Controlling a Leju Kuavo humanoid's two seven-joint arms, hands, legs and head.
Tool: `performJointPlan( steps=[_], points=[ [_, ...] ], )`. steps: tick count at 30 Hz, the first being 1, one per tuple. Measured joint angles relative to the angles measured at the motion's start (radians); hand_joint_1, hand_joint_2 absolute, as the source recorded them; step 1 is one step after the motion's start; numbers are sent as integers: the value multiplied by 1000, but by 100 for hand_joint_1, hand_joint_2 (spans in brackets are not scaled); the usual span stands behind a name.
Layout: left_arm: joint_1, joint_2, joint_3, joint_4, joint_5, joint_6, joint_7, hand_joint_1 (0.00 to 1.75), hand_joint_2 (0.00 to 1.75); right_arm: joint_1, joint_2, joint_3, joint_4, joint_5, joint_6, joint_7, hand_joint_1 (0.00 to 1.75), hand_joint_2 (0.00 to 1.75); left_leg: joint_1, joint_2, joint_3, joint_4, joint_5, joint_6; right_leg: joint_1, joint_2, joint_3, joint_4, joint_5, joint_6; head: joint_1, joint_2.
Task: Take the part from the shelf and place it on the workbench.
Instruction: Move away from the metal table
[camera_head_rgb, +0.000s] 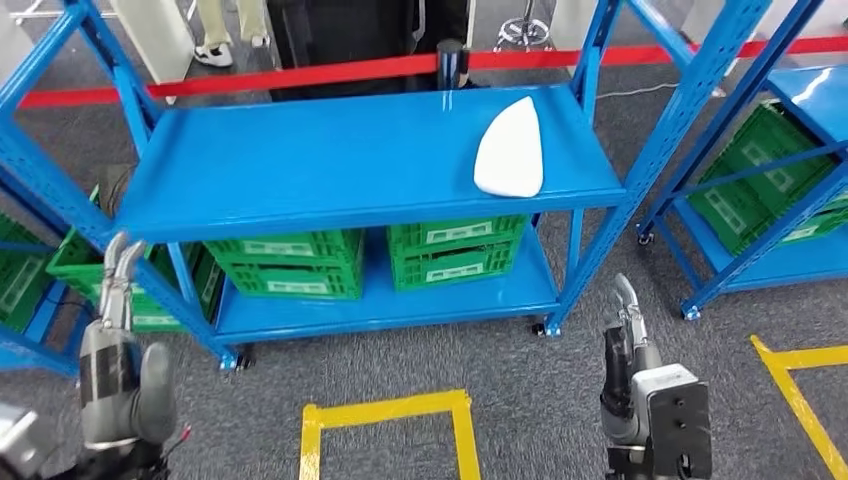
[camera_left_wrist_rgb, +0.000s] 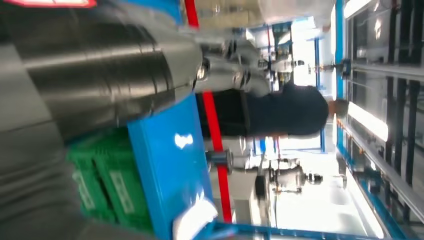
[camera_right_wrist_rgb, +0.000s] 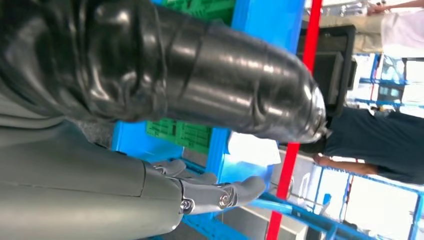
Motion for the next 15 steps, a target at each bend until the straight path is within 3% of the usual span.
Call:
performJointPlan(
  steps=[3, 4, 5, 6, 8, 10, 11, 12, 14, 15],
  points=[
    [-1, 0, 0, 0, 4, 3, 8, 0, 0, -2, 1, 0, 0, 0, -1, 0, 0, 0, 1, 2, -118, 169, -68, -6, 0, 2, 10, -4, -8, -9, -19, 0],
    [-1, 0, 0, 1, 5, 4, 10, 0, 0, -2, 1, 0, 0, 0, -1, 1, 0, 0, 1, 2, -154, 205, -79, -7, 0, 3, 12, -3, -13, -9, -22, 0],
    [-1, 0, 0, 1, 6, 4, 12, 0, 0, -3, 1, 0, 0, 0, -2, 1, 0, 0, 1, 2, -175, 207, -69, -7, 1, 4, 17, -2, -18, -8, -25, 0],
    [-1, 0, 1, 1, 6, 5, 12, 0, 0, -3, 1, 0, 0, 0, -2, 2, 0, 0, 1, 2, -177, 174, -33, -5, 0, 4, 24, -1, -24, -7, -29, 0],
    [-1, 0, 1, 3, 6, 5, 13, 0, 0, -3, 1, 0, 0, 0, -2, 3, 0, 0, 0, 3, -150, 53, 63, 1, 1, 6, 39, 4, -37, -1, -36, 0],
    [-1, 0, 1, 4, 6, 5, 14, 0, 0, -4, 1, 0, 0, 0, -2, 5, 0, 0, -4, 3, -131, -13, 78, 7, 2, 8, 42, 10, -47, 10, -41, 0],
    [0, 0, 2, 5, 6, 5, 14, 0, 0, -4, 1, 0, 0, 0, -1, 6, 0, 0, -5, 2, -130, -16, 78, 8, 3, 9, 36, 14, -52, 15, -42, 0],
    [0, 0, 2, 5, 6, 6, 15, 0, 0, -3, 1, 0, 0, 0, -1, 7, 0, 0, -4, 2, -128, -16, 82, 7, 3, 9, 31, 17, -58, 11, -41, 0],
    [0, 0, 2, 6, 6, 6, 14, 0, 0, -3, 1, 0, 0, 2, -1, 8, 0, 0, -3, 1, -123, -19, 117, 6, 6, 8, 26, 22, -63, -4, -34, 0],
    [-1, 0, 2, 6, 5, 6, 13, 0, 0, -3, 1, 0, 0, 2, -1, 8, 0, 0, -3, 1, -122, -18, 115, 5, 6, 8, 27, 21, -63, -11, -30, 0]
  ],
)
